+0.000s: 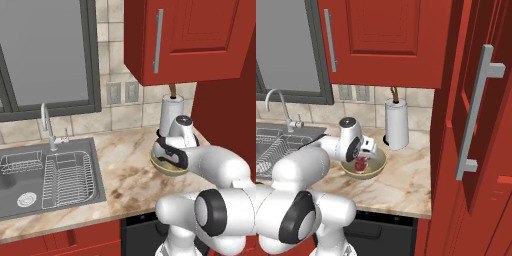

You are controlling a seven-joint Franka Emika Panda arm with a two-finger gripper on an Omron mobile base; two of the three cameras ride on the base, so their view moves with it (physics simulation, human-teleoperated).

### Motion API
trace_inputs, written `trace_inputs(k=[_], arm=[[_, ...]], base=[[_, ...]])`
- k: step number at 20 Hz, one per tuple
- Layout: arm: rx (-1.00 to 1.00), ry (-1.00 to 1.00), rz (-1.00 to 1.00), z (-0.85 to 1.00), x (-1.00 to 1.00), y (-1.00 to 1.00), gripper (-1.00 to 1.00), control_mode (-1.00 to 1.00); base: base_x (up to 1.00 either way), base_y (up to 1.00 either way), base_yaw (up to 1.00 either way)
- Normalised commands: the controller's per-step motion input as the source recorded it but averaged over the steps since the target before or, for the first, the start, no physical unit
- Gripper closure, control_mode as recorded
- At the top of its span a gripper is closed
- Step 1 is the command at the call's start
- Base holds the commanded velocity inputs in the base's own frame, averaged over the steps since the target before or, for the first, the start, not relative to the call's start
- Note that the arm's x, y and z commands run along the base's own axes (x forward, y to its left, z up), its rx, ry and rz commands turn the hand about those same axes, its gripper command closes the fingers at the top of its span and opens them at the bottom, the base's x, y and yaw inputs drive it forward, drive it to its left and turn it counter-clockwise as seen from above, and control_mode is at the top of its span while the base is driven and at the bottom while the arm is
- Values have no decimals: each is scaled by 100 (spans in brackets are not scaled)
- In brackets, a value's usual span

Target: Retrieve the bowl from the cabinet, then place the raw meat into the bowl to avoid contamination.

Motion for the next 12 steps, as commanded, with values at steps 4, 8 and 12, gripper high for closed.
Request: trace_inputs(k=[4,8,12], arm=[[0,0,1,-7,3,0,-100,-100],[0,0,0,0,0,0,-100,-100],[0,1,0,3,1,-9,-100,-100]], base=[[0,0,0],[0,0,0],[0,0,0]])
